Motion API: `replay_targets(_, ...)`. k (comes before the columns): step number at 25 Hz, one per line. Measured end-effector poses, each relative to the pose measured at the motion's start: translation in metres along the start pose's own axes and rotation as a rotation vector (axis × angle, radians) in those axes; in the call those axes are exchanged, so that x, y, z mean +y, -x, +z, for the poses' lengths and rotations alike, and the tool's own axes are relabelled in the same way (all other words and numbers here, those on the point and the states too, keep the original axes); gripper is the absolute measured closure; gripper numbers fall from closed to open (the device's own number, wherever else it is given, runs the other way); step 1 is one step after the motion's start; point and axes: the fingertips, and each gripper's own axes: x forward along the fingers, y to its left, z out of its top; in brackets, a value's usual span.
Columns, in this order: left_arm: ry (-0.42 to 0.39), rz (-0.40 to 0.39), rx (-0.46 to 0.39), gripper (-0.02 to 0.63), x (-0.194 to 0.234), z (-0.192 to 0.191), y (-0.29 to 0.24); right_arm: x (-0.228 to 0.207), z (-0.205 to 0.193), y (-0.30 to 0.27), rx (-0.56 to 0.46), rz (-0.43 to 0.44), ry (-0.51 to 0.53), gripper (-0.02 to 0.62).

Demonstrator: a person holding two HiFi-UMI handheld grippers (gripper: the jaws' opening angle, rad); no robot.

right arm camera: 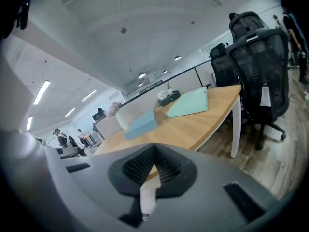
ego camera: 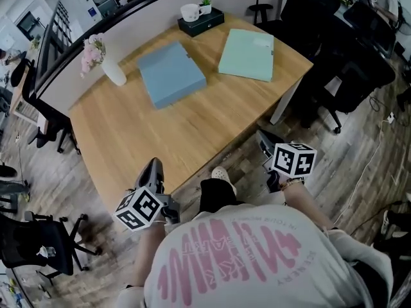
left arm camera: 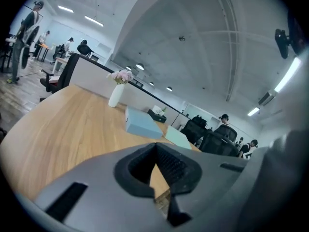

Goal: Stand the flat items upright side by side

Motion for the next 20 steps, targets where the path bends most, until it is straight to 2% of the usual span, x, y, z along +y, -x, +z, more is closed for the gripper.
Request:
replay_targets(3, 0.016, -0.001, -0.012, 0.603, 0.007, 0.016, -0.029, -0.015, 0.02, -0.023, -0.01, -0.01, -0.042, 0.597)
replay_targets(6, 0.04, 0.003, -0.029, 0.598, 0.017, 0.034, -0.058, -0.021, 0.044, -0.053, -0.002, 0.024, -0.086, 0.587)
replay_targets(8, 0.056, 0.003, -0.046, 0.562, 0.023, 0.048, -0.074, -0.018, 0.059, -0.075, 0.02, 0.067, -0.096, 0.54)
replay_targets(10, 0.076, 0.004, -0.06, 0.49, 0.031, 0.062, -0.092, -0.016, 0.073, -0.101, 0.049, 0.094, -0.093, 0.476)
replay_targets(14, 0.13, 0.021, -0.062, 0.453, 0.05, 0.079, -0.128, -0.01, 0.087, -0.157, 0.143, 0.141, -0.098, 0.358)
replay_targets(17, 0.158, 0.019, -0.056, 0.4, 0.063, 0.088, -0.154, -0.002, 0.091, -0.192, 0.217, 0.172, -0.101, 0.299)
replay_targets(20, 0.206, 0.025, -0.066, 0.367, 0.076, 0.097, -0.184, 0.001, 0.097, -0.217, 0.256, 0.184, -0.095, 0.296)
